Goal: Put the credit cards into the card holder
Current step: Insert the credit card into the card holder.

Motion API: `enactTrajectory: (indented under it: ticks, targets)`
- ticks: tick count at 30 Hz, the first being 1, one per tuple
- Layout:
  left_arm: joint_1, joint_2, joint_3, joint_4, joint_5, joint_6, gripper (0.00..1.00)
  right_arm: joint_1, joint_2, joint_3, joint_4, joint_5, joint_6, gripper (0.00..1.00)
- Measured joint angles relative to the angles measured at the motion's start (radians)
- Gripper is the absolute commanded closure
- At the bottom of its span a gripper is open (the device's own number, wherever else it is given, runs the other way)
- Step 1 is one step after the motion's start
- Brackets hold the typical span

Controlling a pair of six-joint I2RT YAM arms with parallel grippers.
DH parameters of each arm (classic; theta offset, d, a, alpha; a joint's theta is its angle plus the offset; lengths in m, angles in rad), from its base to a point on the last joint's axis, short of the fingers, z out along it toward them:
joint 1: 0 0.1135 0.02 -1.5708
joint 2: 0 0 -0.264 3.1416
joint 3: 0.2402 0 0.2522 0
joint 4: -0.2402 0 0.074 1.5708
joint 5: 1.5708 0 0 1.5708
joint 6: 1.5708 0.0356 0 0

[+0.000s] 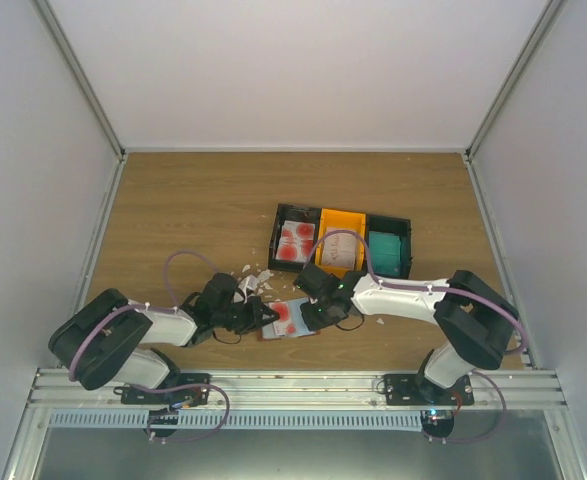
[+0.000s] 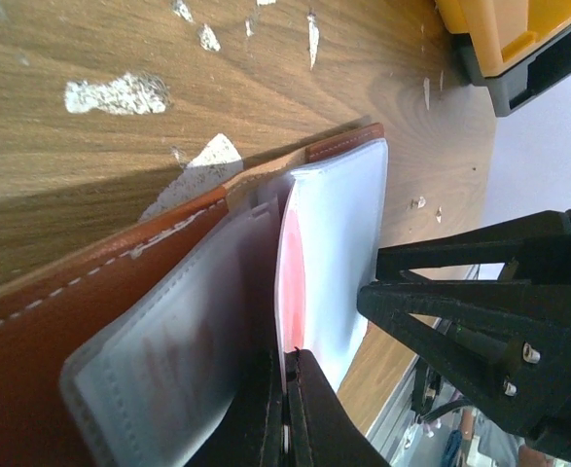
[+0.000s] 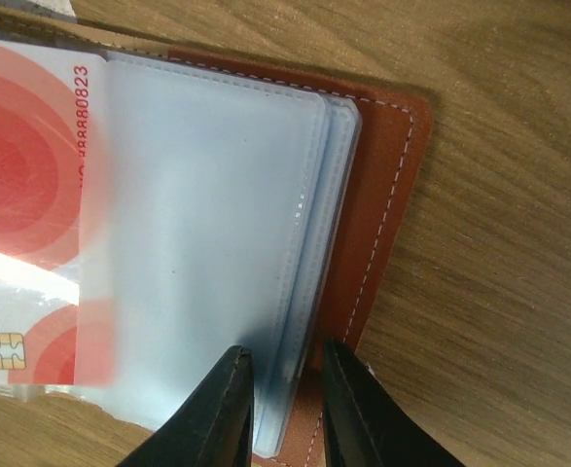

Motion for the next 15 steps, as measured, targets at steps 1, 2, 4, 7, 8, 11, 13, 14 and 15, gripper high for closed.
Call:
enactTrajectory:
  ticks: [1,2,4,7,8,11,13,14,15]
  targets:
    - [-0.002,0.003,0.000,0.003,0.001,-0.002,1.00,0.000,0.002,0.002,-0.002,0.001,0.002,0.80]
    - [-0.005,0.006,0.000,0.007,0.001,-0.003,1.00,0.000,0.003,0.003,-0.003,0.001,0.003,0.81]
    - [-0.010,0.007,0.000,0.010,0.001,-0.006,1.00,0.000,0.005,0.005,-0.005,0.001,0.003,0.81]
    - [-0.020,0.011,0.000,0.011,0.001,-0.012,1.00,0.000,0.006,0.006,-0.005,0.000,0.003,0.81]
    - [-0.023,0.011,0.000,0.013,0.002,-0.013,1.00,0.000,0.007,0.006,-0.005,0.000,0.003,0.81]
    - [-0.032,0.022,0.002,0.020,0.001,-0.014,1.00,0.000,0.009,0.007,-0.005,0.000,0.003,0.82]
    - [-0.038,0.034,0.005,0.031,0.002,-0.014,0.99,0.000,0.009,0.008,-0.005,0.000,0.003,0.82]
    - [-0.040,0.040,0.008,0.034,0.002,-0.014,0.99,0.000,0.009,0.008,-0.005,0.000,0.003,0.82]
    - [-0.043,0.047,0.013,0.038,0.002,-0.014,0.99,0.000,0.010,0.008,-0.005,-0.001,0.003,0.82]
